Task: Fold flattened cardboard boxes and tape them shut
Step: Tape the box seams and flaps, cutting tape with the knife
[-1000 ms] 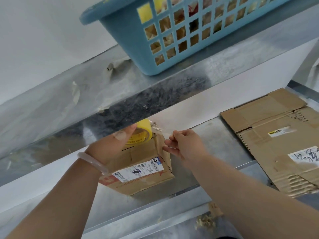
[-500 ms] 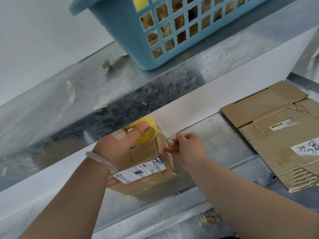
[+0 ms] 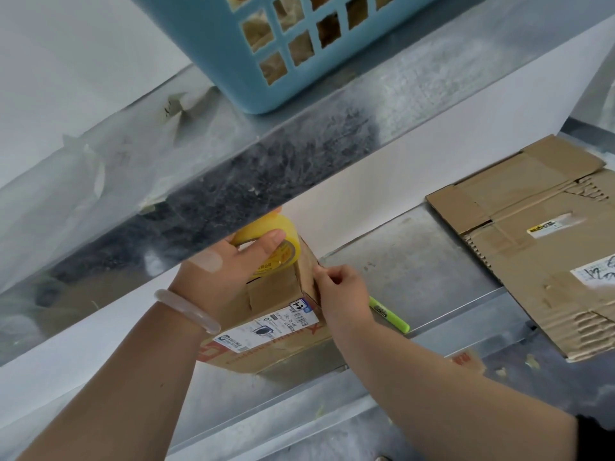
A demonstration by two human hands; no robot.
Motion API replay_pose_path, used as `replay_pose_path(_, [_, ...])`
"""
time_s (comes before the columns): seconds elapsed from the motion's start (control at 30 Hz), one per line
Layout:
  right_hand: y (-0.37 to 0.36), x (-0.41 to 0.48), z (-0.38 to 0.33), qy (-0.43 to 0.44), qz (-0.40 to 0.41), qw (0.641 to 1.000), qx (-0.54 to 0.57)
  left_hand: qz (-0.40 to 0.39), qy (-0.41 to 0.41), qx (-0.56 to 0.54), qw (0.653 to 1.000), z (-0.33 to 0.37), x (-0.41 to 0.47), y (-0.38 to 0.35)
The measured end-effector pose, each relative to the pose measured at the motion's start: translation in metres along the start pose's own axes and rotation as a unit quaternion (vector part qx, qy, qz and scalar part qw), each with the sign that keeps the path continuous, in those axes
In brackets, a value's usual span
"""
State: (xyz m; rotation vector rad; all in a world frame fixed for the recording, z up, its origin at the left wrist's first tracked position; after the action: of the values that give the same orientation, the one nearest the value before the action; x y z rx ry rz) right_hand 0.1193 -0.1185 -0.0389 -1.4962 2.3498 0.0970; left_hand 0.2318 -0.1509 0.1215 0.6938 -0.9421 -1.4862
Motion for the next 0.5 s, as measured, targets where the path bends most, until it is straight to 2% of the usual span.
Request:
replay_pose_path(0.1, [0.003,0.0,0.0,-0.044,0.008,0.998,0.039,-0.011,-0.022,-0.007,1.0,0.005,-0.001,0.0])
replay_pose_path(0.23, [0.006,-0.001,-0.002,-0.105,-0.019,0.991,0.085,-0.033,-0.019,-0.028,0.999,0.01,-0.005,0.001])
replay_pose_path(0.43, [-0.003,0.001,-0.004,-0.056,-0.068,0.988,0.127,-0.057,-0.013,-0.023,0.998,0.013,-0.004,0.003])
replay_pose_path(0.5, [0.002,0.001,-0.004,-0.027,-0.049,0.996,0.065,-0.055,-0.012,-0.023,0.998,0.014,-0.004,0.004])
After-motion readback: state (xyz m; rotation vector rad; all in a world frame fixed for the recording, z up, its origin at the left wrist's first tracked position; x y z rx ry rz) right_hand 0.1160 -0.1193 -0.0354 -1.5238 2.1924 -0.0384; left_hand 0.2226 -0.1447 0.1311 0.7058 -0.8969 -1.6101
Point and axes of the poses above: each hand's wrist, its own x-axis towards the middle knuckle, its own y-axis out of the back of the hand, z = x × y, the point moved 2 cm from there along x, towards the middle knuckle, and after that the axes turned 12 degrees about y, right-handed, at the moved point
